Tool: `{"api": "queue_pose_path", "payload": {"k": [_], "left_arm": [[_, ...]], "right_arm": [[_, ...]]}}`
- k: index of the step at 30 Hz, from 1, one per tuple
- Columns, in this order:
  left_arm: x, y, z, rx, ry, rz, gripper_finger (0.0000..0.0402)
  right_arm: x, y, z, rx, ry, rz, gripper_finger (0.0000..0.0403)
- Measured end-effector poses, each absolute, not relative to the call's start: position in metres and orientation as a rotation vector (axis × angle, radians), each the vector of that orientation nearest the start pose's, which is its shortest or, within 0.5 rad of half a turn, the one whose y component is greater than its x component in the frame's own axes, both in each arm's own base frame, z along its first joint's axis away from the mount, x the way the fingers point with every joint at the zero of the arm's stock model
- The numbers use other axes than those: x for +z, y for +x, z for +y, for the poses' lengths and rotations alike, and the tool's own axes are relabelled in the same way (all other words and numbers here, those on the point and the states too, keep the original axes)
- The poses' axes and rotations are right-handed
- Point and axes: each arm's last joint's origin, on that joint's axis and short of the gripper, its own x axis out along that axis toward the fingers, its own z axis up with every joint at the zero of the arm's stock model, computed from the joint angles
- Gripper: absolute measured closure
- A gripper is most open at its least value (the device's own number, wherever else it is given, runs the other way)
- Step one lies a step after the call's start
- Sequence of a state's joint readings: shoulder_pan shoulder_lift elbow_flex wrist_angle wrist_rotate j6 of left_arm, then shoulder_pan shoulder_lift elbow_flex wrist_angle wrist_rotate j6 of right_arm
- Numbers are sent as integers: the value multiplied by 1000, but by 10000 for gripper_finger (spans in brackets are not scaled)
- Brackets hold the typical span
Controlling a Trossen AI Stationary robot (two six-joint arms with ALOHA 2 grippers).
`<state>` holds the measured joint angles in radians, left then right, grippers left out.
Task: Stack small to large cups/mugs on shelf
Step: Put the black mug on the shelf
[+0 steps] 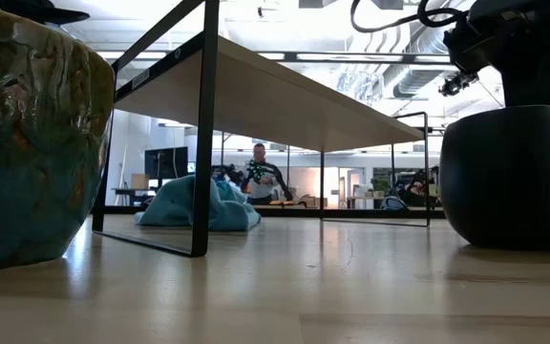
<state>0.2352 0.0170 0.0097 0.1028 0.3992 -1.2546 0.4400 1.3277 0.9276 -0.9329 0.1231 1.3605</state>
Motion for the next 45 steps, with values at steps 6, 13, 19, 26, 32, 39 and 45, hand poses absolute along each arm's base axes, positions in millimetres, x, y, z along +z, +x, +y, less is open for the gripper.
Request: {"api": "queue_pose_path", "payload": {"k": [6, 13, 19, 26, 32, 39, 45], "left_arm": [[175, 95, 11, -198, -1226, 24, 202], [175, 95, 11, -198, -1228, 25, 202], [175, 95, 11, -198, -1228, 24, 202], [175, 95, 11, -198, -1228, 24, 202], [175, 95, 12, -189, -1229, 17, 202], [175, 96, 12, -170, -1231, 2, 202], [175, 96, 12, -169, -1231, 1, 202]], "right_arm": [[226, 207, 93, -641, 804, 1198, 237], [225, 205, 92, -674, 811, 1207, 237], [235, 201, 89, -667, 829, 1139, 237], [261, 184, 80, -516, 761, 1032, 237], [278, 184, 82, -172, 535, 974, 237], [278, 189, 85, 63, 189, 955, 237], [273, 192, 87, 69, 162, 984, 237]]}}
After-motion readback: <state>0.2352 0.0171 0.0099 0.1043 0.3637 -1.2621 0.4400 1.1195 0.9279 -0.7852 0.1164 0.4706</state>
